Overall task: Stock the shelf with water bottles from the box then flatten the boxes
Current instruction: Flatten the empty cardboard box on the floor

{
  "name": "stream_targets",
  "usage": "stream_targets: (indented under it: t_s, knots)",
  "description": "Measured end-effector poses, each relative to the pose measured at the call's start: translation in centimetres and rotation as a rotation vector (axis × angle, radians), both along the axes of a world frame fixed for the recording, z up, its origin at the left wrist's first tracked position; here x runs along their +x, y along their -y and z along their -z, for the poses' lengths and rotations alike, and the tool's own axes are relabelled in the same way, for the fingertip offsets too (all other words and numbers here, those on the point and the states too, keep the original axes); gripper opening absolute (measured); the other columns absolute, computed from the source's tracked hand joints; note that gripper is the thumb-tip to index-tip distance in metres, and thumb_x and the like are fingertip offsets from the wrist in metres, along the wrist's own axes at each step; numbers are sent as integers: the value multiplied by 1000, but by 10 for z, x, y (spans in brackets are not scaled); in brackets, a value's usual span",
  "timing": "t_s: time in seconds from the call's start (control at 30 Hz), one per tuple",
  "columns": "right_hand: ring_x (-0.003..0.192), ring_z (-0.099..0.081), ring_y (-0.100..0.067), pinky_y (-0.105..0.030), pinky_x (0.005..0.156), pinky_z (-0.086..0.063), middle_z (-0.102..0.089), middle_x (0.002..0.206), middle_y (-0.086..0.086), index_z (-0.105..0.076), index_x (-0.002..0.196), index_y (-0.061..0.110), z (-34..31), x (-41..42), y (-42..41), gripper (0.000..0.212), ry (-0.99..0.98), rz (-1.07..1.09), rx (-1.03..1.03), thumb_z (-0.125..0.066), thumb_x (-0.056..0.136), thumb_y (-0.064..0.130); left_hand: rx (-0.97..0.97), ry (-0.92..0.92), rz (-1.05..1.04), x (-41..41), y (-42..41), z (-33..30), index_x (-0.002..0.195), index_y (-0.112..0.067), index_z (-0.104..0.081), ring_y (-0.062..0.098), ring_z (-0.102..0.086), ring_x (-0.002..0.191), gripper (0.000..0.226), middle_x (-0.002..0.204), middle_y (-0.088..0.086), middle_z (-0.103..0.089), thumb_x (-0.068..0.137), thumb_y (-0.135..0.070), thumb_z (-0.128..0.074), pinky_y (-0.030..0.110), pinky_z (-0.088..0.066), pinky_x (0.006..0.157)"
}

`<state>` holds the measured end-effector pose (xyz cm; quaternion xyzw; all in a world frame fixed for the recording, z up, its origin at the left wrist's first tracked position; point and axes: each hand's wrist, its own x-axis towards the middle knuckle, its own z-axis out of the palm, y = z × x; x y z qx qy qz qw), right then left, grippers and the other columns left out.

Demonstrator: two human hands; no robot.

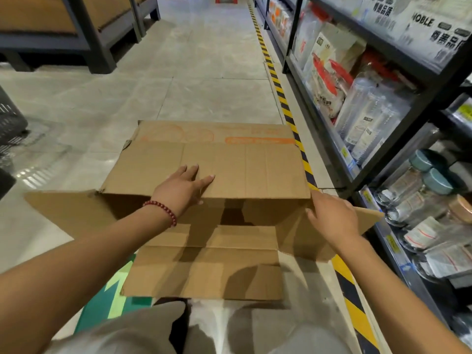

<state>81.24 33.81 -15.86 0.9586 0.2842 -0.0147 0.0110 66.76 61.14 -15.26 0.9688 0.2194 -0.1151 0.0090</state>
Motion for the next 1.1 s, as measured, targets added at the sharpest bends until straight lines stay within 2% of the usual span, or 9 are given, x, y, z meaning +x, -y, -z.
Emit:
stream_targets:
  t_s: [0.1, 0.2, 0.3, 0.43, 0.57, 0.7, 0.77, 0.97, 1.1]
  knots:
    - [90, -60, -28, -33, 62, -42, -59, 91, -6, -53, 95, 12, -11, 2, -11, 9, -94, 20, -41, -45, 91, 11, 165, 49, -53, 11, -12, 0, 146, -45, -1, 27, -10, 144, 89, 157, 4, -9, 88, -17, -63, 44, -30, 111]
    - [66, -64, -23, -34, 59, -51, -61, 70, -9, -56, 71, 7, -20, -11, -36, 13, -391, 70, 155, -51, 83, 4, 201, 75, -104, 1, -7, -2, 149, -32, 2, 29, -9, 144, 86, 156, 11, -7, 89, -35, -60, 49, -24, 112]
    - [54, -65, -13, -26, 51, -49, -61, 71, -5, -48, 75, 14, -25, -42, -57, 16, -644, 218, 474, -57, 86, 7, 114, 190, -113, -15, 5, -9, 148, -23, -11, 29, -17, 141, 74, 154, 11, -11, 90, -48, -49, 50, -28, 111]
    - [62, -68, -14, -25, 58, -53, -62, 72, -3, -52, 79, 12, -22, -96, -77, 11, -810, 168, 693, -61, 85, 11, 86, 351, -21, -32, 18, -26, 146, -23, -24, 30, -22, 140, 62, 155, 11, -15, 93, -47, -44, 45, -27, 113]
    - [83, -69, -10, -22, 78, -54, -66, 77, 1, -62, 85, 12, -23, -130, -92, 5, -1301, 5, 768, -62, 89, 15, 47, 422, -16, -46, 22, -39, 149, -21, -21, 29, -9, 145, 66, 157, 11, -8, 92, -53, -28, 44, -17, 115]
    - [98, -60, -15, -27, 80, -46, -63, 97, 1, -64, 99, 11, -19, -102, -87, 15, -570, 12, 891, -57, 87, 9, 106, 522, 49, -64, 18, -40, 149, -26, -14, 29, 1, 145, 65, 158, 9, -2, 93, -59, -14, 54, -13, 114]
    - [121, -41, -19, -32, 97, -37, -52, 123, 1, -55, 119, 15, -16, -88, -88, 36, -329, -150, 758, -57, 84, 10, 218, 566, 183, -68, 18, -39, 147, -30, -16, 32, -2, 144, 59, 157, 10, -8, 95, -58, -14, 61, -15, 110]
    - [136, -30, -29, -49, 111, -24, -38, 146, -10, -50, 132, 14, -5, -100, -117, 54, -428, -650, 412, -47, 79, 18, 254, 630, 279, -62, 25, -55, 141, -28, -36, 30, -17, 143, 54, 153, 6, -28, 96, -52, -19, 60, -10, 109]
    - [145, -8, -23, -40, 118, -4, -16, 158, -6, -49, 133, 22, -4, -107, -123, 45, -438, -686, 248, -52, 89, 14, 147, 661, 243, -65, 20, -79, 97, -17, -67, 28, -54, 114, 58, 111, 5, -65, 95, -51, -21, 51, -30, 102]
